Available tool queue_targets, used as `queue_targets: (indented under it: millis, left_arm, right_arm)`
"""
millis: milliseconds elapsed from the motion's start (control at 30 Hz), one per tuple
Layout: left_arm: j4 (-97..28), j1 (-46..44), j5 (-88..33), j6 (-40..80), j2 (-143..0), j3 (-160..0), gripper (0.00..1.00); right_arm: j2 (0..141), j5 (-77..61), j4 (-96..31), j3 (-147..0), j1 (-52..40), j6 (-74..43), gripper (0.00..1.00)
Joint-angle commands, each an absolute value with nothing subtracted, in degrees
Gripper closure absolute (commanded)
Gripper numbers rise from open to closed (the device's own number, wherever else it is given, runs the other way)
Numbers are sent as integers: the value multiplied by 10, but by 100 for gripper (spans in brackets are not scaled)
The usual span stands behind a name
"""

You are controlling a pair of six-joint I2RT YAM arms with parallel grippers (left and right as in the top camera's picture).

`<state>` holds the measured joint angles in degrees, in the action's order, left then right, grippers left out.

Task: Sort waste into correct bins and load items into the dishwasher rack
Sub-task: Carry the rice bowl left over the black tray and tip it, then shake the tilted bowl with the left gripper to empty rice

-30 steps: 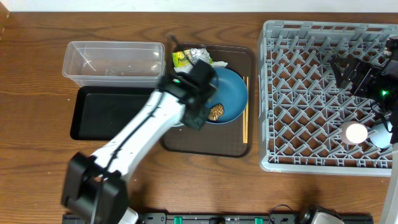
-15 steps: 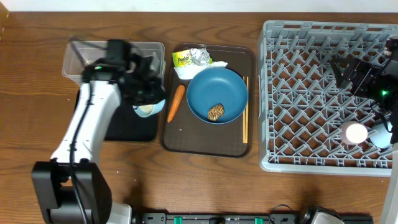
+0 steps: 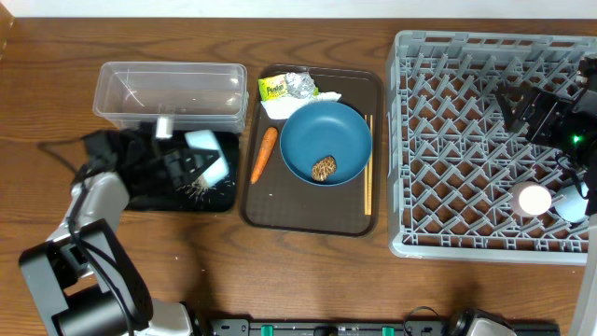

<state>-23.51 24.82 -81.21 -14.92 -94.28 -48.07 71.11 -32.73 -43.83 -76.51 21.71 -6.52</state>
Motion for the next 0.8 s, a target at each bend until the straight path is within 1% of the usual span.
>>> queue_targets:
  millis: [0, 133, 433, 533, 667, 733, 767]
  left_arm:
    - [-231, 291, -900, -169, -936, -459, 94]
    - [-230, 316, -900, -169, -936, -453, 94]
    - [-222, 315, -900, -172, -936, -453, 94]
    - [-222, 315, -900, -116, -934, -454, 94]
    - [-215, 315, -900, -158, -935, -454, 94]
    - [-203, 313, -900, -120, -934, -455, 94]
    - [-202, 311, -900, -128, -934, -455, 94]
  right_arm:
    - [713, -328, -437, -769, 213, -73, 12]
    - [713, -328, -435, -769, 213, -73, 12]
    - [713, -328, -431, -769, 213, -73, 12]
    - [713, -328, -430, -769, 213, -73, 12]
    - [713, -328, -429, -769, 213, -72, 13]
    - [713, -328, -428, -769, 213, -73, 14]
    - [713, -328, -428, -769, 213, -73, 14]
